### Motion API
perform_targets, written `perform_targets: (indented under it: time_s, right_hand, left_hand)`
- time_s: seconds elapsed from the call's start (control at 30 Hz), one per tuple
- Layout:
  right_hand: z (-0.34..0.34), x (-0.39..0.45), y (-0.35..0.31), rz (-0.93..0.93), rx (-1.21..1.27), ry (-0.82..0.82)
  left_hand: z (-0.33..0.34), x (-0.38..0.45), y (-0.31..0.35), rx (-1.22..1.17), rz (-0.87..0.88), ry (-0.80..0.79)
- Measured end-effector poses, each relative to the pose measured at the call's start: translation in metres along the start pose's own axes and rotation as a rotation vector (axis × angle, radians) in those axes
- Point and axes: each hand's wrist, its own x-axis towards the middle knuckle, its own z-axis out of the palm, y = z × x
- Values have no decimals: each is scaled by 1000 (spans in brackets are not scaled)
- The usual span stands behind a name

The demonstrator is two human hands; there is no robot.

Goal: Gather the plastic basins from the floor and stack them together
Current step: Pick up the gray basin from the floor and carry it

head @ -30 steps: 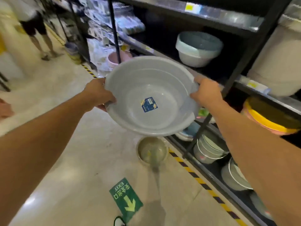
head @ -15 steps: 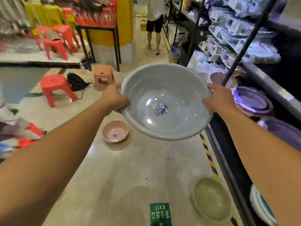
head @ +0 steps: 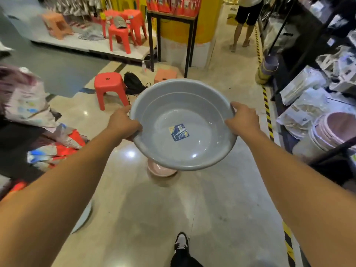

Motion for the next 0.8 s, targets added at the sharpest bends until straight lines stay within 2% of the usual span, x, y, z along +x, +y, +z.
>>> perform_targets:
  time_s: [0.17, 0.4, 0.57, 0.67, 0.8]
  right_hand:
    - [52, 82, -26, -36, 10, -62]
    - [138, 172, -35, -21, 21, -155]
    - [216, 223, -40, 35, -20, -196]
    - [270, 252, -37, 108, -13, -210]
    - [355, 286, -21, 222, -34, -195]
  left_hand:
    - [4, 79, -16, -61, -70, 64]
    - [21, 185, -57, -17, -96, 137]
    - [42, 278, -111, -19, -108, 107]
    - [60, 328, -148, -41, -169, 135]
    - [95, 383, -211, -35, -150, 115]
